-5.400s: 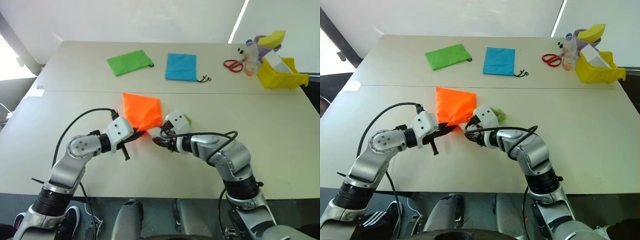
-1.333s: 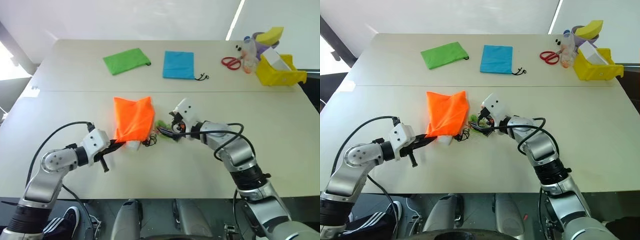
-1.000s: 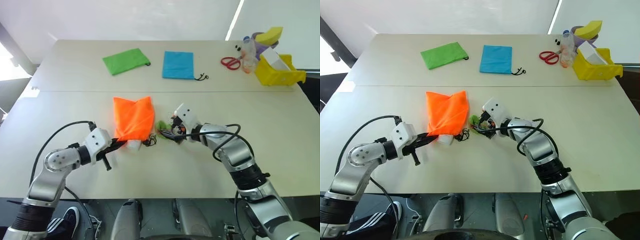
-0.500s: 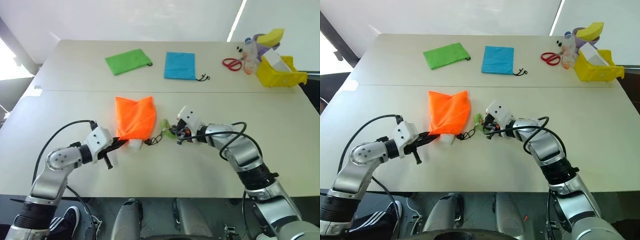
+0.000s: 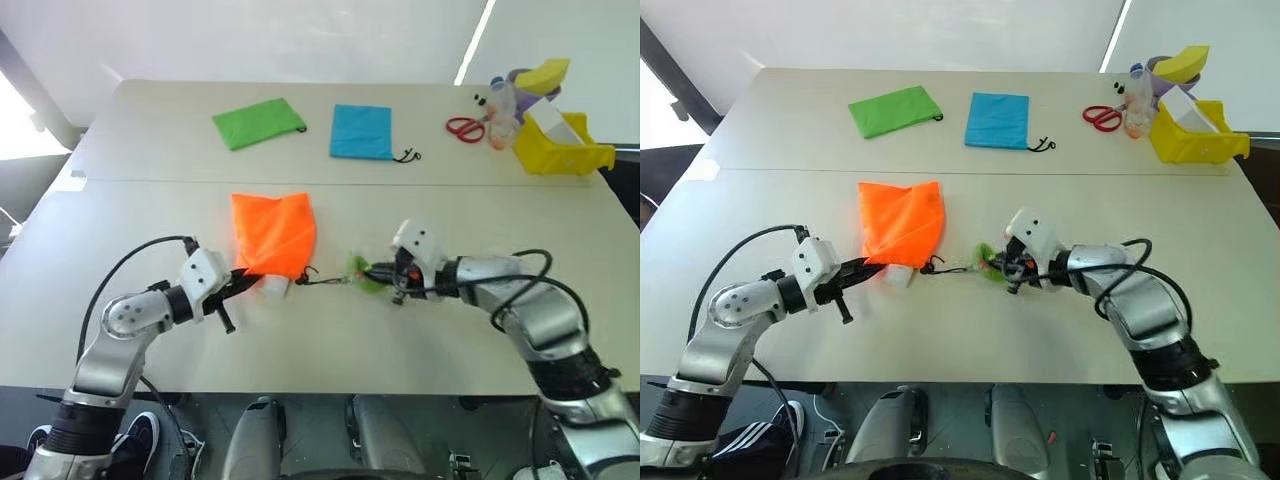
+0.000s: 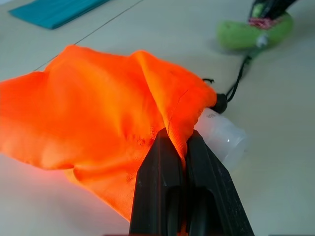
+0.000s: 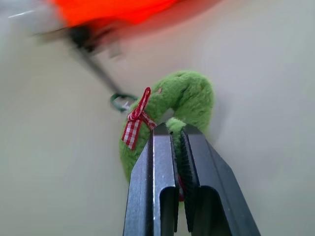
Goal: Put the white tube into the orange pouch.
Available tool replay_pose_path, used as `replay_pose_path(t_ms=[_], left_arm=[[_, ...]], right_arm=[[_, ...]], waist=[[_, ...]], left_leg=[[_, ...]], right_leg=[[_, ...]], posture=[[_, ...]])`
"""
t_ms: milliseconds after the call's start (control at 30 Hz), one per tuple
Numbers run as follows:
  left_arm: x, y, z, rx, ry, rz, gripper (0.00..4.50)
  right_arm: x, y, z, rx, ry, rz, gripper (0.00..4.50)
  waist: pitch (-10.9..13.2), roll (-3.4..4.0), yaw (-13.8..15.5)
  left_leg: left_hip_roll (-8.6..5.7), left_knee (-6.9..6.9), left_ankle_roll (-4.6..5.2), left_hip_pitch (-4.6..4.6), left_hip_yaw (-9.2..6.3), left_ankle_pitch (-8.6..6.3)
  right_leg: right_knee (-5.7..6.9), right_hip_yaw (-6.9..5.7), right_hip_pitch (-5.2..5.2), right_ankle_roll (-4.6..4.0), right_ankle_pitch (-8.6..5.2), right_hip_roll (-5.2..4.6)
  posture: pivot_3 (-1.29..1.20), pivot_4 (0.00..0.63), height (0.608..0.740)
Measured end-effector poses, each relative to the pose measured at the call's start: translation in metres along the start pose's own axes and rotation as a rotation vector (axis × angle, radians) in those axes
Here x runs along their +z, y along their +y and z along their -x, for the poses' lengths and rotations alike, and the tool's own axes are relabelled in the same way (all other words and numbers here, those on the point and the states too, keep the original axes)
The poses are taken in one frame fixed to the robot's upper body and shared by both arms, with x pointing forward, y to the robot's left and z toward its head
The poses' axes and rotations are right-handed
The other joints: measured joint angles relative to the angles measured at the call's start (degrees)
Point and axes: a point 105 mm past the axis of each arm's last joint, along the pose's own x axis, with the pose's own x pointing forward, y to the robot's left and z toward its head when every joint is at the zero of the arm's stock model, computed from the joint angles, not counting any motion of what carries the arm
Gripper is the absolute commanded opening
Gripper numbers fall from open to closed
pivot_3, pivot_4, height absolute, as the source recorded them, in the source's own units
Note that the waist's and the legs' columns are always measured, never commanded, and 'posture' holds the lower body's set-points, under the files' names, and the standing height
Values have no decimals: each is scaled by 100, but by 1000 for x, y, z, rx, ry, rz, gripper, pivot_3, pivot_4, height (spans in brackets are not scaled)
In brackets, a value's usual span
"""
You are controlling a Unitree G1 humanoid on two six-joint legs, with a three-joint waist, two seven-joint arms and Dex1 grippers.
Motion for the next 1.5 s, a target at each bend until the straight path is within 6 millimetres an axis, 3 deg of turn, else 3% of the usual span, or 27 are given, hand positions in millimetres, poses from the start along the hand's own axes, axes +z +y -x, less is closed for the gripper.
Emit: replay_pose_path(t_ms=[133,467,667,767,933,1033,1367,1500], left_arm=[[1,-3,4,-39,14,-2,0],[-11,3,17,-64,87,-17,0],[-14,-3,10,-50,77,56,0],[-11,-9,9,-81,64,113,895],[-8,-17,15,-157,66,186,3358],[-3,-15,16,-167,52,188,3358],[54,11,3,-263,-75,122,3358],[57,18,-3,-311,-53,97,3358]], right_arm=[[-4,6,6,30,13,-10,25],[-15,-1,24,21,62,27,25],[-13,-4,17,-13,33,31,25],[-14,-4,15,-14,29,27,0],[-15,-5,15,-13,33,29,0],[-16,-6,15,-17,37,33,0],[-18,-14,12,-58,28,45,0],[-17,-12,6,-70,16,59,0]], waist=[[0,0,-40],[0,-1,-18],[0,-1,-25],[0,0,-23],[0,0,-23],[0,0,-16],[0,-1,13],[0,-1,-24]], left_leg=[[1,8,0,3,2,0],[0,11,0,0,4,0],[0,13,0,1,4,0],[0,12,0,1,4,0],[0,13,0,1,4,0],[0,13,0,1,4,1],[-3,22,0,0,2,1],[-2,21,0,1,2,1]], right_leg=[[3,3,1,-8,4,4],[0,3,1,-9,4,1],[3,4,1,-8,5,2],[3,5,1,-8,5,2],[3,5,1,-8,5,2],[3,4,1,-10,4,2],[4,4,6,-7,6,8],[5,5,5,-6,6,10]], posture=[[0,150,740],[0,150,740],[0,150,740],[0,150,740],[0,150,740],[0,150,740],[0,150,740],[0,150,740]])
